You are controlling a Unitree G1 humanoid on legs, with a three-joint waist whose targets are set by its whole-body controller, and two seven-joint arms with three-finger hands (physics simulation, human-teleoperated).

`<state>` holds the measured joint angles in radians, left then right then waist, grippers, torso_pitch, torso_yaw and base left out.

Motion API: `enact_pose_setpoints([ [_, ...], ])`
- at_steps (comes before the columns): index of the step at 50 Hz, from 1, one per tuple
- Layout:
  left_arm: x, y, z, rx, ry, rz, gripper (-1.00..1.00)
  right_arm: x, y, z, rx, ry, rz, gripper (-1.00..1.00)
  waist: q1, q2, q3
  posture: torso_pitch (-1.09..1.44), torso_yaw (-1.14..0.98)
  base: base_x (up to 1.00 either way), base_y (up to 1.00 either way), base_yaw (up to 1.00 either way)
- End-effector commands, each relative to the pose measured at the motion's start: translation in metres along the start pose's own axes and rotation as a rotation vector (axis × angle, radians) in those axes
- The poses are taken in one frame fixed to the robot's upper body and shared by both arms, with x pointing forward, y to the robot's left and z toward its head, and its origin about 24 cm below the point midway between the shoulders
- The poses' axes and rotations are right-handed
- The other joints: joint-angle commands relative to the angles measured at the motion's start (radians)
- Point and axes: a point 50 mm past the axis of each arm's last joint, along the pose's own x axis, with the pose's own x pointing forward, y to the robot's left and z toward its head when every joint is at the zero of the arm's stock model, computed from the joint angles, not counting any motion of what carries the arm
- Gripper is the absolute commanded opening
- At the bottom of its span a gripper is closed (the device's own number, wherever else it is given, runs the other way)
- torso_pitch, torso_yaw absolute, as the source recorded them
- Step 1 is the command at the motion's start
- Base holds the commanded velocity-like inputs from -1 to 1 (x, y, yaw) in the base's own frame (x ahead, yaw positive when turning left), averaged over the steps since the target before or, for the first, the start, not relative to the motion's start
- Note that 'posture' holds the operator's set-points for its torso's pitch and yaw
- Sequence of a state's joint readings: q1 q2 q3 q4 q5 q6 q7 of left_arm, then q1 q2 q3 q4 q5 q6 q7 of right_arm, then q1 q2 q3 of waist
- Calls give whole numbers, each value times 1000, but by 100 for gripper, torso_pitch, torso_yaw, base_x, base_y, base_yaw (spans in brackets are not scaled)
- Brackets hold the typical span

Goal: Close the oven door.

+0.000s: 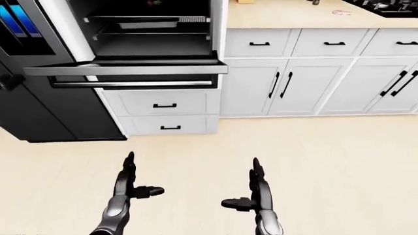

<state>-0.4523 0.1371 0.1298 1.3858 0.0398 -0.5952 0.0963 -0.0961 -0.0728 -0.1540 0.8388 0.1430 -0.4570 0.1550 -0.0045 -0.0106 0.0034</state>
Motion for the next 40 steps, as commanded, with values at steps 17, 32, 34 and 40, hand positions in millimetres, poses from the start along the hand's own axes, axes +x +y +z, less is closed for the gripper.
enact_pose_setpoints([
  [17,-16,-5,-33,191,172,21,100,-15,-12,-40,148,127,-25,100,-11,15,-6,0,0,0,0,0],
  [32,-30,1,-62,309,393,62,100,-35,-13,-69,294,321,-73,100,-8,11,-2,0,0,0,0,0],
  [34,-32,3,-66,325,426,74,100,-36,-13,-71,307,334,-78,100,-8,10,-2,0,0,0,0,0],
  [40,-33,2,-67,329,431,65,100,-35,-12,-71,312,337,-67,100,-6,15,-27,0,0,0,-2,0],
])
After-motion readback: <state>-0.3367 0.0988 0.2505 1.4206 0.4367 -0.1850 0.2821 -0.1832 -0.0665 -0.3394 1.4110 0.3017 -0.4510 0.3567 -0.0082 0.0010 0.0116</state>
